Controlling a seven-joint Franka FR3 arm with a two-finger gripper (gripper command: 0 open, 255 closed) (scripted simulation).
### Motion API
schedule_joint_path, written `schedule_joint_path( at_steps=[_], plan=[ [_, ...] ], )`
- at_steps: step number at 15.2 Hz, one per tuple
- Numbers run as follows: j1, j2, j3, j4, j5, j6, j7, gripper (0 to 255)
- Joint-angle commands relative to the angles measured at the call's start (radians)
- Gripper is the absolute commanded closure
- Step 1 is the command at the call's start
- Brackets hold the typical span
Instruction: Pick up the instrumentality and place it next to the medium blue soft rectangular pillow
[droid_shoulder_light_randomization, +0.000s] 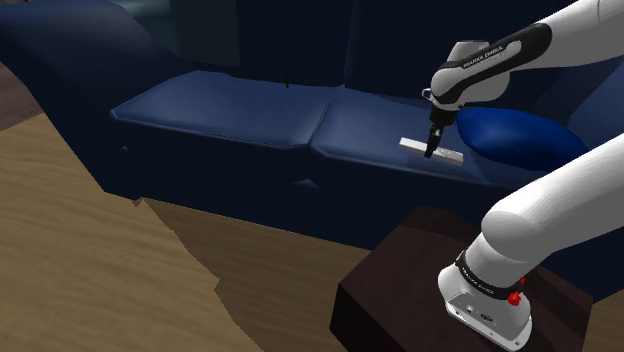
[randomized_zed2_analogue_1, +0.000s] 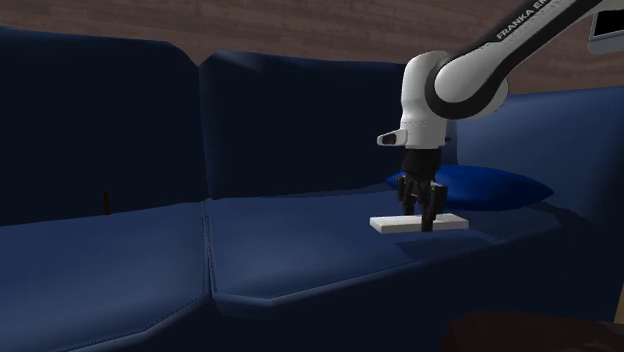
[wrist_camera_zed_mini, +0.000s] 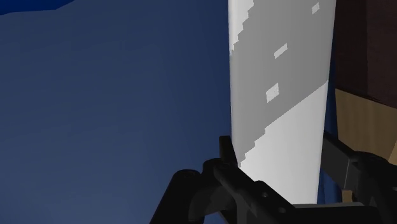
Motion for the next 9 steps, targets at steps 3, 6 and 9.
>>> schedule_joint_path(
  at_steps=[3, 6, 9],
  plan=[
    [0.001, 0.010, -0.003, -0.009, 0.001, 0.020, -0.002, 255],
    [0.001, 0.010, -0.003, -0.009, 0.002, 0.020, -0.002, 255],
    [0.001, 0.010, -0.003, -0.010, 0.001, 0.020, -0.002, 0]
  ],
)
